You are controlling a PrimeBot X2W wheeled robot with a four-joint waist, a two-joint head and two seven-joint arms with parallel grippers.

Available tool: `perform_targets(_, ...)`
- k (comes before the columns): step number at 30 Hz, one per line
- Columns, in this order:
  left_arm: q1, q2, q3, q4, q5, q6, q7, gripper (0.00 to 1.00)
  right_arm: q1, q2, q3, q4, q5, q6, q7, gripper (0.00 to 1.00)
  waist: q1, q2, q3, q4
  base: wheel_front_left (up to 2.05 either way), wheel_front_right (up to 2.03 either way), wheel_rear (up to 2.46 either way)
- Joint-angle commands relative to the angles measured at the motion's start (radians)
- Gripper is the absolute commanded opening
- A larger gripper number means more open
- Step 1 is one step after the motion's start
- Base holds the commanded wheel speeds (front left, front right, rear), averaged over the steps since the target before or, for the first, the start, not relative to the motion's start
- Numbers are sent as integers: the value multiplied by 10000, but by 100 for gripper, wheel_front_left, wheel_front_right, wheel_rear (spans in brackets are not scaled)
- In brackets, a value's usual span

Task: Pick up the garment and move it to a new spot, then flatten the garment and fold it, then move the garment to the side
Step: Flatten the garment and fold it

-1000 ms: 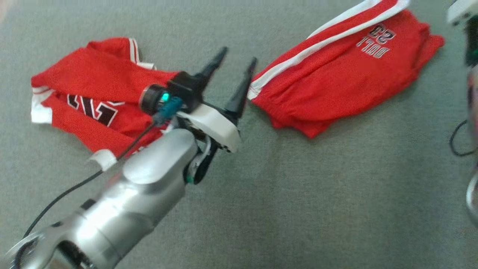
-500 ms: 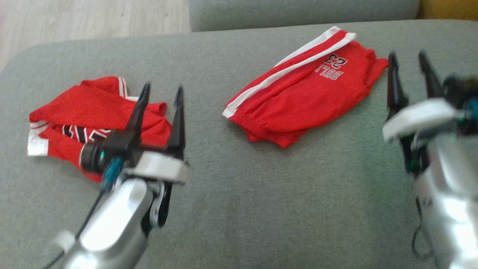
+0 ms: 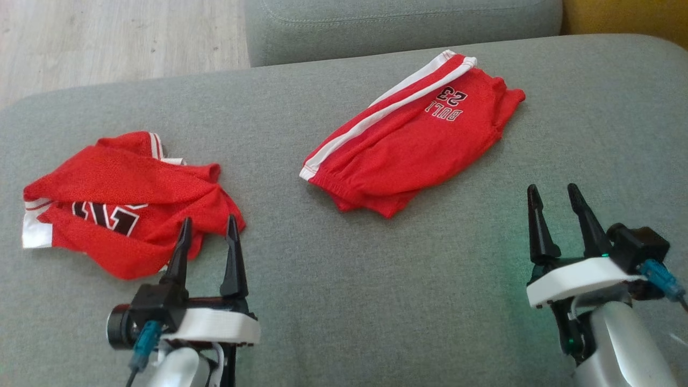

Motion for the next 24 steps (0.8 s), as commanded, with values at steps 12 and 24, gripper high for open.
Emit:
perform_targets(12, -1105, -463, 889, -26, 1239, -899, -79, 100, -1300, -55, -747, -1544, -888, -52, 1278, 100, 1, -1, 1020, 548, 0, 0, 0)
perform_targets(24, -2044, -984, 878, 148, 1836, -1497, -80, 100, -5385, -1355, -1792, 1286, -979, -52, 4619, 100, 1, -1, 2616, 1463, 0, 0, 0)
